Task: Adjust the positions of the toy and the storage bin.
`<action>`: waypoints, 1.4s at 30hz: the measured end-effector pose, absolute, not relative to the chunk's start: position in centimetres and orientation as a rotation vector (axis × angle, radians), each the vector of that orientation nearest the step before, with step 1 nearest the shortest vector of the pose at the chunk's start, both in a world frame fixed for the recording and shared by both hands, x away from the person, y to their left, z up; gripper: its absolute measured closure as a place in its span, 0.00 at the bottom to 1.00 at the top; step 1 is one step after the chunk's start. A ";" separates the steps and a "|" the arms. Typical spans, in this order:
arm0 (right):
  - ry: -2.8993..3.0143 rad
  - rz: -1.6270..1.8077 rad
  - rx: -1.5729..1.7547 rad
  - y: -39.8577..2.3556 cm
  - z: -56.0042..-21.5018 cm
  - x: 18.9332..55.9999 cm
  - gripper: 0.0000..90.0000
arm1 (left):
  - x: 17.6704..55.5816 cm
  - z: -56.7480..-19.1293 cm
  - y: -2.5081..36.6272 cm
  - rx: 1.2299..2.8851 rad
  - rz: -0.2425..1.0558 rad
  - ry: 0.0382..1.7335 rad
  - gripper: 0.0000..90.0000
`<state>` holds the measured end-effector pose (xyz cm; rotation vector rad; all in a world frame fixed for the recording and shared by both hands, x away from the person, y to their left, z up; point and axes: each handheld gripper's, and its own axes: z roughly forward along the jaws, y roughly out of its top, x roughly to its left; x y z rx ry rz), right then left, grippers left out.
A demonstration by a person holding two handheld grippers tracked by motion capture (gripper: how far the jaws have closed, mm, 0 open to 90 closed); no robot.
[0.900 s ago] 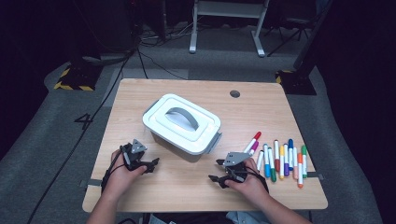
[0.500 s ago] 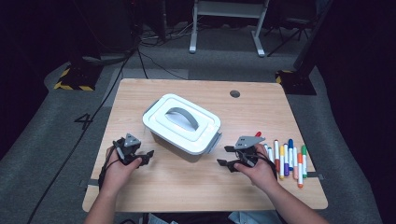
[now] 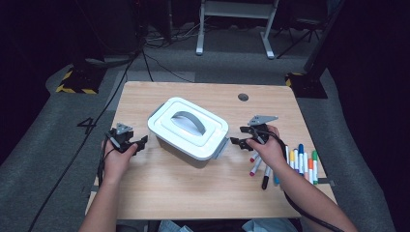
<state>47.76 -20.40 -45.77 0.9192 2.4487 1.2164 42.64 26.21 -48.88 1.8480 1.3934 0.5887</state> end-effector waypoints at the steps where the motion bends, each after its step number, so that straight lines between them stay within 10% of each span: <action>1: 2.449 1.216 0.919 -20.4 -45.8 47.8 0.35 | 42.6 -48.9 26.2 1.848 0.589 1.393 0.40; 20: 2.477 1.330 0.848 -17.5 -46.7 50.1 0.43 | 43.8 -48.9 23.5 1.812 0.552 1.211 0.61; 42: 2.579 1.205 0.831 -24.3 -45.8 41.7 0.44 | 36.3 -47.7 16.5 2.025 0.437 1.048 0.56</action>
